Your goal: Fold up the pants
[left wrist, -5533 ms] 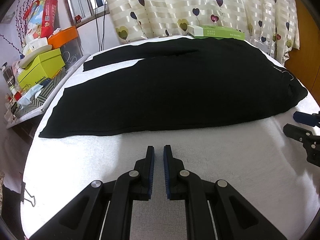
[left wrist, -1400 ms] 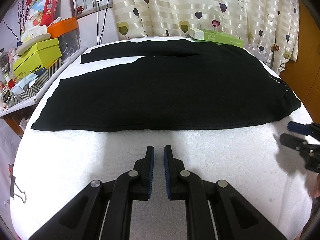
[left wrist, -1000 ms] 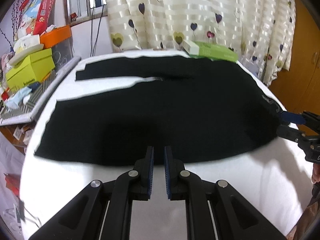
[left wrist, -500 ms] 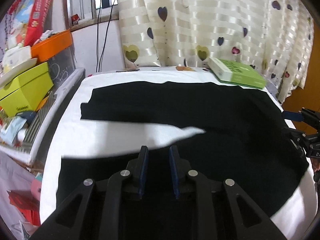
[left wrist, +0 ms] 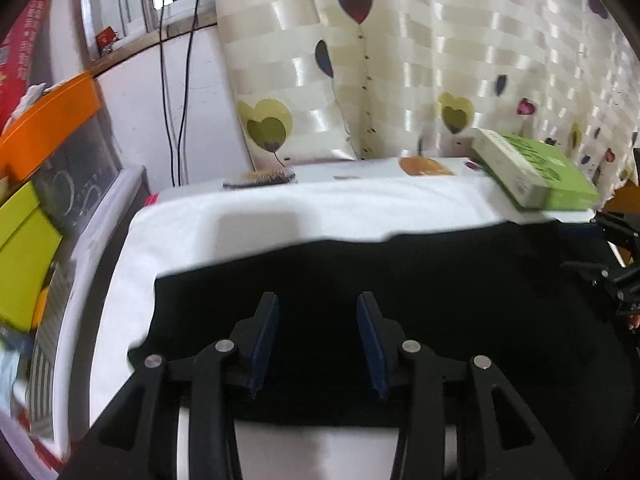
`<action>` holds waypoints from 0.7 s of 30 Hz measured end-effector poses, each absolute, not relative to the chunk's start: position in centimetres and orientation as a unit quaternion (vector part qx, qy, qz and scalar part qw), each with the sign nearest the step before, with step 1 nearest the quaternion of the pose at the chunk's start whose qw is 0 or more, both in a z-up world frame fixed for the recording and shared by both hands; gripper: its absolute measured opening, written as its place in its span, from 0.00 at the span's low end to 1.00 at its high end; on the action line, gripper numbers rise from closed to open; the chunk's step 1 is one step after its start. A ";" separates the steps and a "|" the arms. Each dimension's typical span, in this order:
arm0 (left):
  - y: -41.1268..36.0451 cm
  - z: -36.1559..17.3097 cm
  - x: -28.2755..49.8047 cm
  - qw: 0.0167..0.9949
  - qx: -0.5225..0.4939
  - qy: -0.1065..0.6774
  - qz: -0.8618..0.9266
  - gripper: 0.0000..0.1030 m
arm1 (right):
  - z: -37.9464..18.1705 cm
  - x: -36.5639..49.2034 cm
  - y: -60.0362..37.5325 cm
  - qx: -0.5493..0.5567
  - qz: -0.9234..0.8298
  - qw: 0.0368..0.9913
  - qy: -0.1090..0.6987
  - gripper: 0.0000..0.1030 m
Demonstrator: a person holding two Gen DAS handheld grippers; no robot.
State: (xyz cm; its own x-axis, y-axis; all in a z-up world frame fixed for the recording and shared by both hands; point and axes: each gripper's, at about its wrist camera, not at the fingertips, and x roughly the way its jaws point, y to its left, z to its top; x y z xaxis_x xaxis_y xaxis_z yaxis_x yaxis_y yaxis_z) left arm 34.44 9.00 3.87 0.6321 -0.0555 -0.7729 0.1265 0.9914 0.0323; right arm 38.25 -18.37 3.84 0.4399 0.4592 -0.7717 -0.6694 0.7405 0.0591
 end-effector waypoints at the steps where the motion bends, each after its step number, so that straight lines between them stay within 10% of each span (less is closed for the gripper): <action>1: 9.1 3.4 35.4 0.900 0.041 0.430 -0.049 0.42 | 3.4 39.3 -18.1 -0.130 0.340 0.836 0.411 0.56; 14: 8.5 -0.3 40.3 0.890 0.088 0.445 -0.032 0.48 | 0.5 44.0 -16.0 -0.175 0.359 0.802 0.445 0.54; 16: 8.1 -0.1 40.4 0.888 0.087 0.449 -0.039 0.30 | 0.7 43.7 -15.7 -0.178 0.363 0.802 0.439 0.11; 18: 7.1 0.1 40.4 0.886 0.095 0.451 -0.053 0.04 | 1.1 42.8 -15.1 -0.200 0.359 0.806 0.426 0.07; 21: 5.6 0.1 40.0 0.887 0.133 0.441 -0.034 0.02 | 2.5 41.1 -14.9 -0.217 0.354 0.817 0.400 0.06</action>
State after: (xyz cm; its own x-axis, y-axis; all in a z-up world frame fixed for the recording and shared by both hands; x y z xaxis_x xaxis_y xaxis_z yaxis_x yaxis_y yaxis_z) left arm 39.99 5.61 0.15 0.6096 0.0563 -0.7907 0.1773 0.9625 0.2052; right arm 41.13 -14.90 2.51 0.4295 0.4046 -0.8074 -0.7513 0.6561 -0.0710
